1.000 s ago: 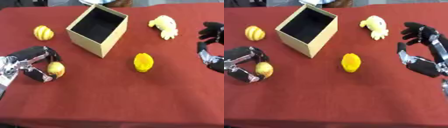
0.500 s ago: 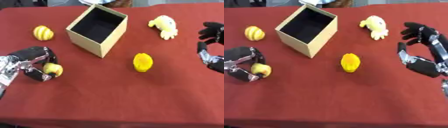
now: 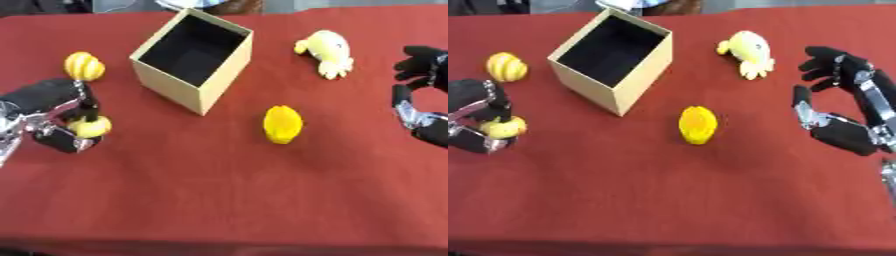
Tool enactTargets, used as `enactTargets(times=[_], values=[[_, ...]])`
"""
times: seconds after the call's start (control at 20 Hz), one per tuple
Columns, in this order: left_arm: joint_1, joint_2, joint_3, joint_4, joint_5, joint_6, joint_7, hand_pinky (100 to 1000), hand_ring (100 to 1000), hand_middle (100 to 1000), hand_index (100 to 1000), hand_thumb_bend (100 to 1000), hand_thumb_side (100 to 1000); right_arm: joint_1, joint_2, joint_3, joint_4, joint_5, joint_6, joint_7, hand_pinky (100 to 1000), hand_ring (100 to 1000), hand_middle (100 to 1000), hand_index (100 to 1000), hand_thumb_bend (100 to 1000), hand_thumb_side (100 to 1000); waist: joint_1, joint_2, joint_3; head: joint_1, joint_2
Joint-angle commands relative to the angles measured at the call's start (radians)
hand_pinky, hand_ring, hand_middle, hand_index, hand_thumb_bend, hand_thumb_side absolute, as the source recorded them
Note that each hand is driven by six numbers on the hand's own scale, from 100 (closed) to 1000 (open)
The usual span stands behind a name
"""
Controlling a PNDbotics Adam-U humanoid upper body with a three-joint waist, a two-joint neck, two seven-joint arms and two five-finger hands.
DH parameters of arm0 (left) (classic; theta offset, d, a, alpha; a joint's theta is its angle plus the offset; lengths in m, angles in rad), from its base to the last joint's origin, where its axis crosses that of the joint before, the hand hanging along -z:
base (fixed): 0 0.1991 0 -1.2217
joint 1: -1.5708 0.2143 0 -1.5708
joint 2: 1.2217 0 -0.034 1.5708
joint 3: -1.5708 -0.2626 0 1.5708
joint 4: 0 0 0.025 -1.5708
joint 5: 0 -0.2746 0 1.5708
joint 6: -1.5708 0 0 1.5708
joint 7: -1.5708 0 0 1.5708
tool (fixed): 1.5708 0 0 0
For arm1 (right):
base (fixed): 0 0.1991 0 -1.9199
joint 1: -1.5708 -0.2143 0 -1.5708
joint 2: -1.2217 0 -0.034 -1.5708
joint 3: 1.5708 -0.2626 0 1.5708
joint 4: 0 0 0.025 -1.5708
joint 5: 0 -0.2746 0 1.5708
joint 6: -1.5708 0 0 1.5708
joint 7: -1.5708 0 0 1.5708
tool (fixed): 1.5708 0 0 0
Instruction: Pick up objects on the table and place them in the box.
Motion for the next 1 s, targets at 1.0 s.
enactTargets(times=[1.0], values=[[-0.585,-0.263,-0.093,0.290,-0.153,0.156,-0.024,537,416,423,595,423,100,-0.020,-0.014,0.014,-0.006,-0.009,-0.009,0.026,649,721,710,894,100,334,0.007,-0.035,-0.042,0.012,0.005]])
